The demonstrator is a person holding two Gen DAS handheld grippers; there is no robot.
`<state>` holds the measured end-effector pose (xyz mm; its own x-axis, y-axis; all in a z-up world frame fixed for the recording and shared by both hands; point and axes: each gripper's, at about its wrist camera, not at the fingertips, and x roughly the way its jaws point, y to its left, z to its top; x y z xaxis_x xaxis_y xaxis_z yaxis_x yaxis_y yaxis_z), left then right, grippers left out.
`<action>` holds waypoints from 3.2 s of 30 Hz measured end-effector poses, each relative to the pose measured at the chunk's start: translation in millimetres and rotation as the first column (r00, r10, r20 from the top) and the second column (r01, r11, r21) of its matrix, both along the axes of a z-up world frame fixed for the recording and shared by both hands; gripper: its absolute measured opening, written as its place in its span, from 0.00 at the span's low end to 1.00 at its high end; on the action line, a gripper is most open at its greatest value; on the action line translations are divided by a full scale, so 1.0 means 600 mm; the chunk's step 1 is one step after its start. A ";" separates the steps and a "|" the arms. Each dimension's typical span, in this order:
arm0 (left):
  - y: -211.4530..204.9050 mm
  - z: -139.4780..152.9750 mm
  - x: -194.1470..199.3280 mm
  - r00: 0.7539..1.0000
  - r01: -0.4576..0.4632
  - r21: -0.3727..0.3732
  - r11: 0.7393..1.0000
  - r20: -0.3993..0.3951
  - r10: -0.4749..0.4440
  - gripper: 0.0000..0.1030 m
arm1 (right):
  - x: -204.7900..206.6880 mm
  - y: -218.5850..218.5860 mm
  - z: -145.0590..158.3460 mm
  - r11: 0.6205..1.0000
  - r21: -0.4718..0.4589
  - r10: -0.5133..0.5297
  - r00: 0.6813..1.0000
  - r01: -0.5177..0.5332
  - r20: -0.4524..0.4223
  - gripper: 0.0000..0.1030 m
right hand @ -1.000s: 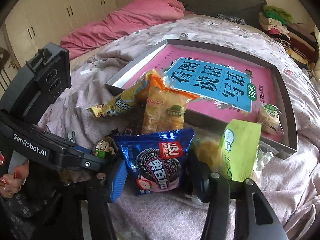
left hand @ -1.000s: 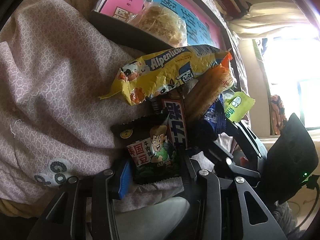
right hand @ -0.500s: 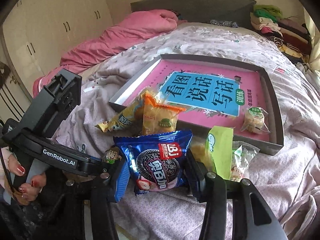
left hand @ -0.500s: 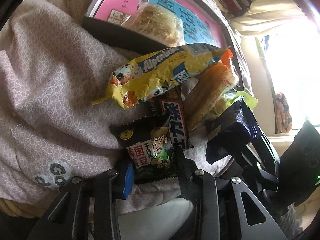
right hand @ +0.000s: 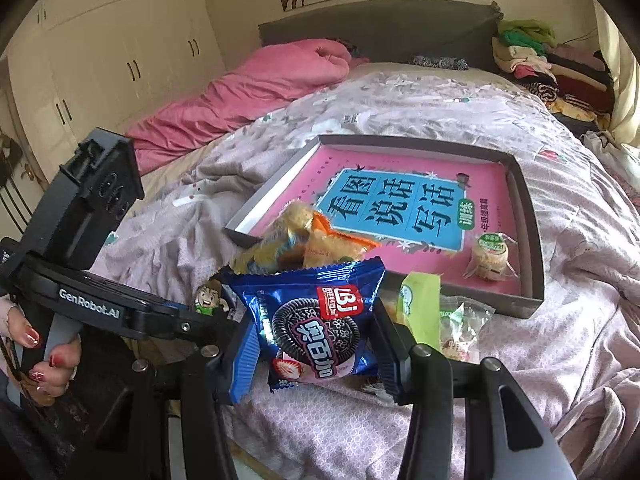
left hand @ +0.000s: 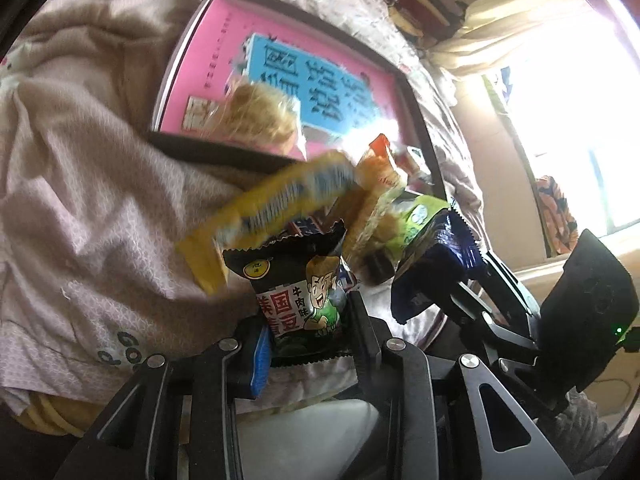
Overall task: Organize snacks
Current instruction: 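Grasp the dark beef-bean bag with left gripper while right gripper grasps the blue cookie bag, then lift both held bags up from the pile toward the pink tray, then carry the beef-bean bag with left gripper while right gripper carries the cookie bag over the tray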
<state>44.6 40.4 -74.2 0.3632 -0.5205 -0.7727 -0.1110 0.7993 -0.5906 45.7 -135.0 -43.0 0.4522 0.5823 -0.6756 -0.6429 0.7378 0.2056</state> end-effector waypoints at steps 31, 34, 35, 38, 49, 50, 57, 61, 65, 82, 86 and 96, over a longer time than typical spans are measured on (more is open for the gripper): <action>0.098 0.040 -0.036 0.987 -0.147 0.014 0.989 0.063 0.146 0.34 | -0.005 -0.018 0.029 0.998 0.036 -0.047 0.997 0.045 0.055 0.49; 0.093 0.052 -0.029 0.986 -0.148 0.033 0.988 0.088 0.145 0.34 | -0.004 -0.023 0.038 0.997 0.049 -0.063 0.996 0.060 0.069 0.49; 0.092 0.058 -0.027 0.985 -0.145 0.041 0.989 0.101 0.141 0.34 | -0.003 -0.024 0.042 0.997 0.053 -0.067 0.995 0.064 0.072 0.49; 0.090 0.069 -0.021 0.983 -0.142 0.056 0.988 0.124 0.134 0.34 | -0.003 -0.030 0.053 0.995 0.061 -0.084 0.992 0.079 0.089 0.49; 0.080 0.096 0.000 0.977 -0.128 0.104 0.986 0.187 0.107 0.34 | 0.017 -0.058 0.077 0.981 0.096 -0.179 0.978 0.168 0.112 0.49; 0.080 0.099 0.003 0.975 -0.132 0.112 0.985 0.194 0.109 0.34 | 0.019 -0.060 0.077 0.980 0.097 -0.184 0.977 0.174 0.111 0.49; 0.081 0.112 0.023 0.968 -0.144 0.158 0.977 0.229 0.105 0.34 | 0.030 -0.076 0.082 0.970 0.101 -0.231 0.966 0.220 0.118 0.49; 0.085 0.115 0.035 0.964 -0.153 0.182 0.971 0.244 0.106 0.34 | 0.036 -0.083 0.083 0.965 0.101 -0.253 0.960 0.242 0.119 0.49; 0.091 0.116 0.049 0.961 -0.162 0.208 0.965 0.256 0.107 0.34 | 0.039 -0.087 0.084 0.962 0.101 -0.265 0.957 0.254 0.120 0.49; 0.088 0.060 0.109 0.974 -0.134 0.366 0.921 0.218 0.056 0.34 | 0.062 -0.110 0.085 0.944 0.104 -0.322 0.941 0.312 0.103 0.49; 0.073 0.046 0.113 0.979 -0.108 0.401 0.910 0.205 0.025 0.34 | 0.067 -0.113 0.085 0.941 0.103 -0.332 0.938 0.322 0.101 0.49; 0.059 0.019 0.118 0.984 -0.081 0.403 0.912 0.176 0.010 0.34 | 0.076 -0.118 0.081 0.936 0.100 -0.346 0.934 0.337 0.092 0.49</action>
<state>115.4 75.7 -62.8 0.5210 -0.1533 -0.8397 -0.0816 0.9703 -0.2278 91.0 -205.8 5.8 0.7001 0.4305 -0.5697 -0.3762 0.9005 0.2182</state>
